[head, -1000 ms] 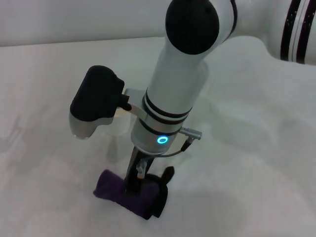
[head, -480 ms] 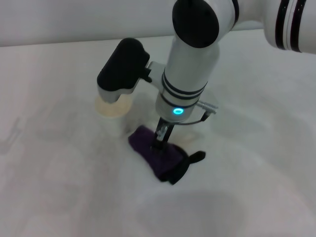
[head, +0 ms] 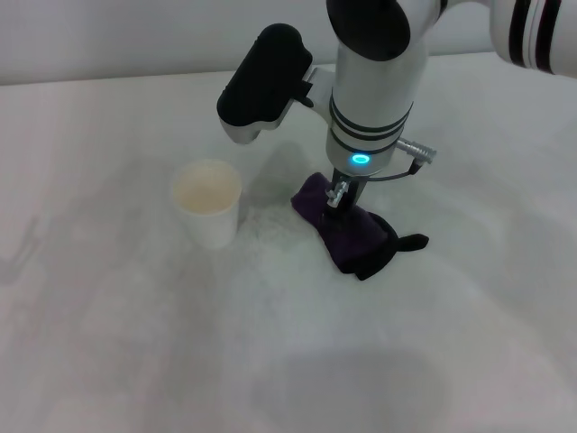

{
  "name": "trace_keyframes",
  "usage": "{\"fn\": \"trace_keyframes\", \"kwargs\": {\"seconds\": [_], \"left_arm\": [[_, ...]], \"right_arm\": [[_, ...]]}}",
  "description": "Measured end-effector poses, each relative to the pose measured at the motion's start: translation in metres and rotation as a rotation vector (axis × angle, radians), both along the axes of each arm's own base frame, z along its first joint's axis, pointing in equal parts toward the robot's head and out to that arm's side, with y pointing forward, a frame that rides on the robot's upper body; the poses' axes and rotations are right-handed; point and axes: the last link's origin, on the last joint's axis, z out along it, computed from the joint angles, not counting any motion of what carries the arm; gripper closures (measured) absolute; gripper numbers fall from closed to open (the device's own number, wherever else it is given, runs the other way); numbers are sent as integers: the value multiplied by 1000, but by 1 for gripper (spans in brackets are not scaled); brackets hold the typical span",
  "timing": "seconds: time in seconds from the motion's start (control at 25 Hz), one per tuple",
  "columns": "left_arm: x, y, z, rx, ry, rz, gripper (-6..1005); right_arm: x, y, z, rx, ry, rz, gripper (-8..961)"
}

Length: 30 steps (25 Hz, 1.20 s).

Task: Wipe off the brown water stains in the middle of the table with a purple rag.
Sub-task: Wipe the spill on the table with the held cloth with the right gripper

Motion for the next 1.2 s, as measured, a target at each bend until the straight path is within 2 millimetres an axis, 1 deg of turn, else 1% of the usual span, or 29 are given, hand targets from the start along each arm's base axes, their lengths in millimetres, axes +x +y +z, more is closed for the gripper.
{"fn": "trace_keyframes", "kwargs": {"seconds": [0.12, 0.24, 0.36, 0.48, 0.56, 0.68, 0.8, 0.88, 1.0, 1.08, 1.2], "left_arm": [[0, 0, 0, 0, 1, 1, 107], [1, 2, 0, -1, 2, -3, 107], [2, 5, 0, -1, 3, -8, 107], [3, 6, 1, 0, 7, -10, 107], [3, 8, 1, 0, 10, -12, 107], [5, 10, 1, 0, 12, -17, 107], [5, 11, 1, 0, 14, -19, 107], [5, 11, 2, 0, 15, -19, 107], [5, 12, 2, 0, 18, -19, 107], [5, 11, 2, 2, 19, -17, 107], [3, 10, 3, 7, 18, -10, 107]], "right_arm": [[-2, -1, 0, -7, -1, 4, 870], [-3, -9, -4, -47, 20, 3, 870], [-6, -26, -14, -160, 89, -12, 870], [-15, -44, -25, -303, 187, -23, 870], [-19, -53, -30, -360, 228, -28, 870], [-19, -62, -34, -412, 249, -27, 869], [-22, -67, -37, -440, 273, -32, 869], [-23, -68, -37, -453, 282, -33, 869], [-22, -65, -36, -440, 273, -33, 869], [-21, -59, -34, -417, 260, -30, 869], [-18, -41, -25, -340, 212, -15, 869]]}}
